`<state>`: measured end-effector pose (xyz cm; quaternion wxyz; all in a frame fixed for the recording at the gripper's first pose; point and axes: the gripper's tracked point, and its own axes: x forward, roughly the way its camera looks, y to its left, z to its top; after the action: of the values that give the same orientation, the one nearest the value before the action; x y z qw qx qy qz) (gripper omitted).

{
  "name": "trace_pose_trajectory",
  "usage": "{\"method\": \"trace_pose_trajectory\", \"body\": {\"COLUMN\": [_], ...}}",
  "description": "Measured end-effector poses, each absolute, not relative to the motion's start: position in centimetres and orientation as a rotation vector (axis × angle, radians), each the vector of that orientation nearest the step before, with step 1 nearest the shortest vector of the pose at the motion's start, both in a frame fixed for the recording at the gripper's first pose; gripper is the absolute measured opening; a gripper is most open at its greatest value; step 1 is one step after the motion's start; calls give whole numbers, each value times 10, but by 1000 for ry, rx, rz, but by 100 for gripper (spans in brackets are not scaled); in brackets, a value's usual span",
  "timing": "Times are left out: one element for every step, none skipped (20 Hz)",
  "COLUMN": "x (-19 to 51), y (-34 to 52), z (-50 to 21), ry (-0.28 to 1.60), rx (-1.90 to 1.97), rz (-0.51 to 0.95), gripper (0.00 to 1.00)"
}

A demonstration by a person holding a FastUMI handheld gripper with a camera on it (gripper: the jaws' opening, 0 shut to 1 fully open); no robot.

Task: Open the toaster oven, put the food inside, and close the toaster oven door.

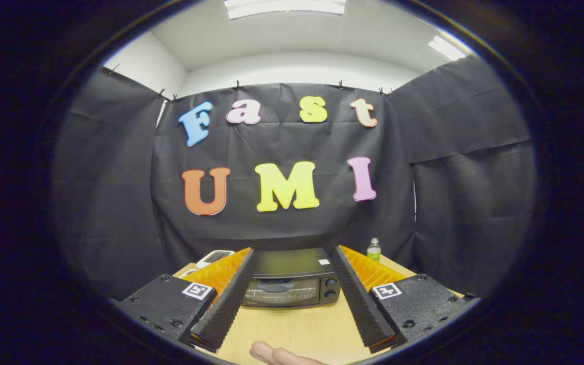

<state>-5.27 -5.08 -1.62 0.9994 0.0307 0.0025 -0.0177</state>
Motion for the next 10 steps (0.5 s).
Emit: {"method": "trace_pose_trajectory", "body": {"x": [-52, -54, -55, -55, -55, -55, -55, -55, -56, -56], "y": [-52, -52, -51, -50, -49, -47, -44, -43, -41, -37], "z": [-19, -24, -26, -28, -32, -32, -30, -30, -30, -29], "ry": [17, 30, 32, 36, 47, 47, 38, 38, 37, 34], "rx": [50, 47, 49, 45, 34, 20, 6, -8, -19, -31], "rz": [-16, -3, 10, 19, 22, 24, 24, 18, 15, 16], "gripper": [99, 99, 98, 98, 98, 98, 98, 98, 98, 98]}}
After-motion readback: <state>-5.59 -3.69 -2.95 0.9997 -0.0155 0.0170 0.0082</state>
